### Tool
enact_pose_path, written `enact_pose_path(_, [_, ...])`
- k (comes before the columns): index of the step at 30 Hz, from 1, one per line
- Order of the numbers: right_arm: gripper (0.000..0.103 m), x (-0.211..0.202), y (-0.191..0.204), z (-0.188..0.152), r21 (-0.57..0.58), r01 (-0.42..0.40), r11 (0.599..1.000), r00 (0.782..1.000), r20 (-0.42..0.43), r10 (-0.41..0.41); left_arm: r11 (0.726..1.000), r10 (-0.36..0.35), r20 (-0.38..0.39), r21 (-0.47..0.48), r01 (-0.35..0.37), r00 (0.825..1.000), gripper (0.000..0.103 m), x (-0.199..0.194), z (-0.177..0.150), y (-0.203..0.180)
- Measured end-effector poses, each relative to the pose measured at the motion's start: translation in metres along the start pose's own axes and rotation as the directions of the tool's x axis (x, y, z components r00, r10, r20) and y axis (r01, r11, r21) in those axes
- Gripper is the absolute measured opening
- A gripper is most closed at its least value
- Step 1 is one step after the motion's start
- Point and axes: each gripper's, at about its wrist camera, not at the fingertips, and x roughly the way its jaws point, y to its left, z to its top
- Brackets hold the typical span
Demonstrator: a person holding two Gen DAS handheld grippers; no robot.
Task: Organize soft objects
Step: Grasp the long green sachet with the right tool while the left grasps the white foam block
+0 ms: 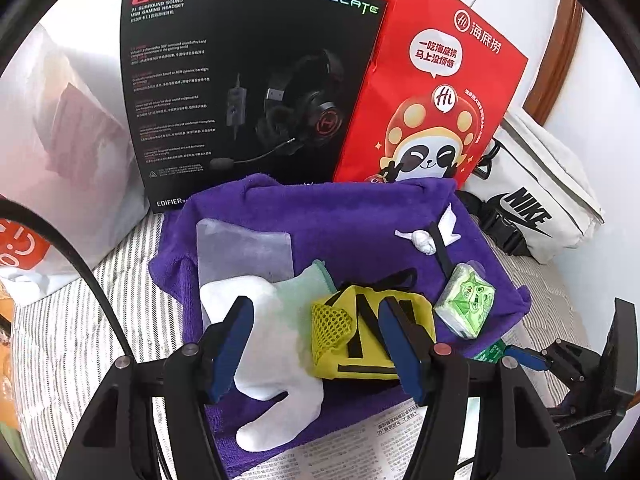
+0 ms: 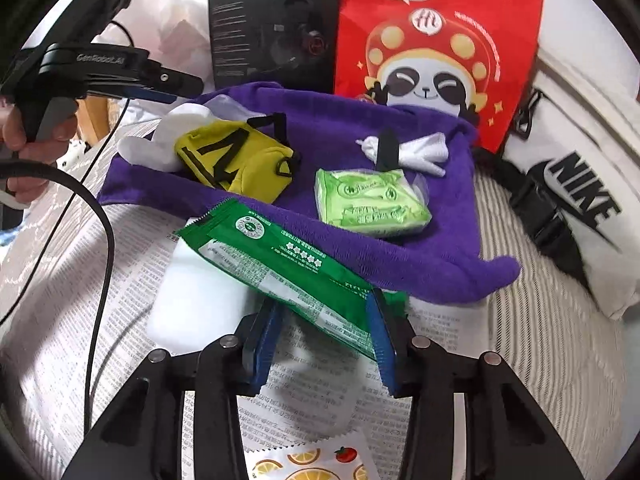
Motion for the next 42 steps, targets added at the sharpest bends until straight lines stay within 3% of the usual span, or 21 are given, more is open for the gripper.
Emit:
enact_pose_path(9, [0.037,0.013,0.008,0.009,-0.054,-0.007,0.999,1.0,-0.009,0.006,1.0,-0.001,-0.01,0.011,0.001,1.0,0.063,0.001,-0.001,-0.002])
enact_pose_path(10, [0.034,0.016,0.009,0.01,-0.064,-0.004,0.998,1.0,-0.008,0.004,1.0,-0.002,-0.008,0.012,0.002,1.0,0.063,0.0,0.0,-0.002])
enact_pose_path(12, [0.017,0.017,0.012,0.01,-0.084,0.005,0.996,1.0,-0.001,-0.005,1.0,-0.004,-0.005,0.013,0.004,1.0,0.063,-0.001,0.0,-0.002])
enact_pose_path(17, [0.005,0.0,0.006,0.009,-0.068,-0.012,0.998,0.999,0.033,0.014,1.0,0.0,0.002,0.019,0.0,1.0,0.063,-0.001,0.0,-0.002])
enact_pose_path(25, [0.004,-0.029,-0.002,0.001,-0.02,-0.008,1.0,0.999,0.038,0.009,0.998,0.016,0.019,0.057,-0.017,1.0,0.063,-0.011,0.0,-0.018])
enact_pose_path(32, [0.004,-0.051,-0.021,-0.014,0.105,-0.015,0.994,0.999,0.043,0.011,0.995,0.016,0.02,0.103,-0.018,1.0,0.063,-0.026,-0.007,-0.042])
enact_pose_path(37, [0.004,-0.064,-0.041,-0.032,0.211,-0.015,0.977,1.0,0.025,0.01,0.994,0.005,-0.046,0.11,0.0,0.999,0.064,-0.025,-0.023,-0.06])
enact_pose_path(39, [0.004,-0.069,-0.046,-0.038,0.245,-0.017,0.969,0.999,0.033,0.009,0.996,-0.001,-0.067,0.09,0.007,0.998,0.07,-0.024,-0.029,-0.067])
enact_pose_path(42, [0.004,-0.077,-0.052,-0.045,0.287,-0.011,0.958,0.999,0.049,-0.003,0.996,-0.011,-0.102,0.083,0.02,0.995,0.071,-0.019,-0.042,-0.079])
